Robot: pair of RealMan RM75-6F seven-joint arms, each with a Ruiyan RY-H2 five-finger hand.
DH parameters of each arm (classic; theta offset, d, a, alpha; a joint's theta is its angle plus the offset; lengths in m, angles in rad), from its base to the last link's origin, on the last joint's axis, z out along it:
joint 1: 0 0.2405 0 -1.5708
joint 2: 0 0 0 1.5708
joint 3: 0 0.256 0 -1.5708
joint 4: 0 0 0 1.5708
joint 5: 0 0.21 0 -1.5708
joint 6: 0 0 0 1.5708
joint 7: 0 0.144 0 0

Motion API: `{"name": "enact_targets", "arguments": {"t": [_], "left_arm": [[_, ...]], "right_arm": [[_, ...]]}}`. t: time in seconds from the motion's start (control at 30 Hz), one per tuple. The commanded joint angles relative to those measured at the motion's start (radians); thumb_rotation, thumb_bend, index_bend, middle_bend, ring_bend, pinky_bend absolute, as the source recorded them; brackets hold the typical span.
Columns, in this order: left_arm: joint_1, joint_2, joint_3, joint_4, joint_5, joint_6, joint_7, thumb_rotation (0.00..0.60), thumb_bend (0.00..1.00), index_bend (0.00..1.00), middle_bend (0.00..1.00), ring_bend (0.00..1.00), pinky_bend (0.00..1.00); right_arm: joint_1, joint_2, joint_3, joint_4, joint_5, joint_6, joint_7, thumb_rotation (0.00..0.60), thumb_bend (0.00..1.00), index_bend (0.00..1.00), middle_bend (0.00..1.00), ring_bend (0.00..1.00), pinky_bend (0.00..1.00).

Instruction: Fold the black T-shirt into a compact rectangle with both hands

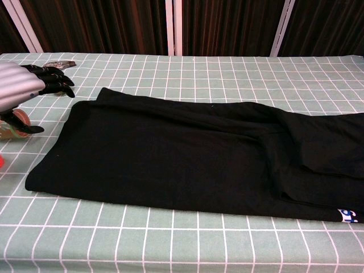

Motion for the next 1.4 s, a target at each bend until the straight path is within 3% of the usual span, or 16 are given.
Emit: {"name": "enact_targets", "arguments": {"t": [0.03, 0.43, 0.9, 1.4], "left_arm": [[-0.020, -0.017, 0.010, 0.025, -0.002, -0.027, 0.010, 0.600, 0.17, 0.20, 0.11, 0.06, 0.18], [-0.069, -0.062, 0.037, 0.090, -0.004, -0.070, -0.021, 0.600, 0.17, 0.20, 0.11, 0.06, 0.18], [-0.119, -0.090, 0.056, 0.089, 0.004, -0.078, -0.122, 0.600, 0.15, 0.20, 0.11, 0.06, 0.18], [-0.135, -0.150, 0.104, 0.188, 0.058, 0.006, -0.311, 0.600, 0.14, 0.29, 0.11, 0.06, 0.18]], "right_arm": [[-0.002, -0.007, 0.002, 0.006, 0.002, -0.006, 0.001, 0.600, 0.28, 0.15, 0.18, 0.07, 0.23], [-0.019, -0.035, 0.004, 0.043, 0.018, -0.028, 0.019, 0.600, 0.27, 0.15, 0.18, 0.07, 0.23], [-0.042, -0.058, 0.008, 0.068, 0.029, -0.029, 0.023, 0.600, 0.28, 0.15, 0.17, 0.07, 0.23], [-0.056, -0.085, 0.011, 0.084, 0.031, -0.033, 0.007, 0.600, 0.28, 0.15, 0.17, 0.07, 0.23]]}}
